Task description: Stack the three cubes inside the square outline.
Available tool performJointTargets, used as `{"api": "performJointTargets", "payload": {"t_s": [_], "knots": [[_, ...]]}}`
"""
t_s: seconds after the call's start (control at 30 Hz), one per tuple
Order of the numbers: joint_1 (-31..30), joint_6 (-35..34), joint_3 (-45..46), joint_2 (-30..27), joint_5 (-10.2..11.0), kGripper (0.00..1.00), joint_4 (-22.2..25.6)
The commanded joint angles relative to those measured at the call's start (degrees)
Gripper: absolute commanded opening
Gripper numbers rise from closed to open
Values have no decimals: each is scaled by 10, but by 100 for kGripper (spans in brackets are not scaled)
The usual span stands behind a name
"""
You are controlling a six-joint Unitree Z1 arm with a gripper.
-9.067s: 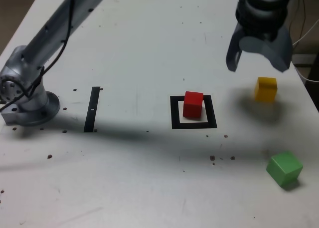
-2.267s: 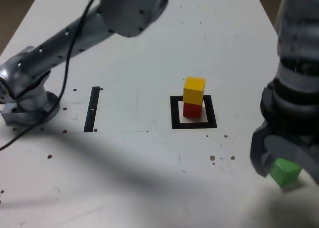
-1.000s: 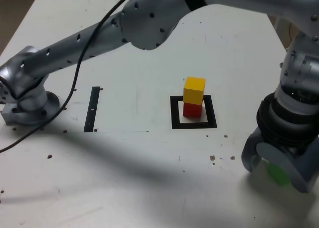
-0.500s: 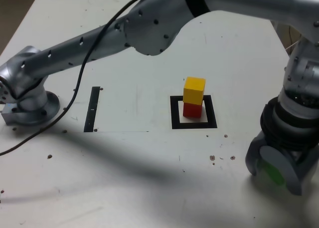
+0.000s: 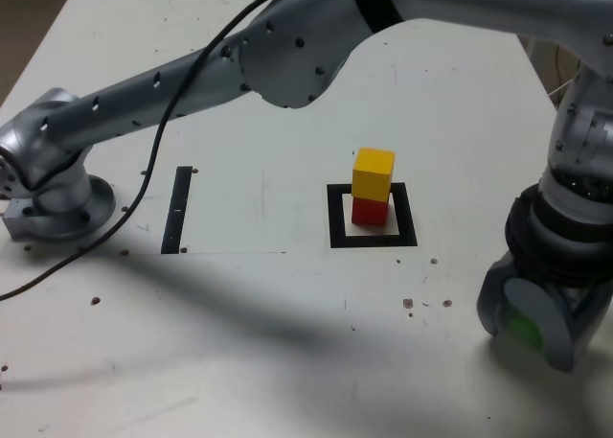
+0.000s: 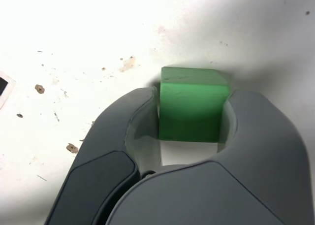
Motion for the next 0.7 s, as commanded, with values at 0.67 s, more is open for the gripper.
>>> {"api": "performJointTargets", "payload": {"t_s": [0.67], "knots": [[2,-36,86,-97,35,30,23]]}}
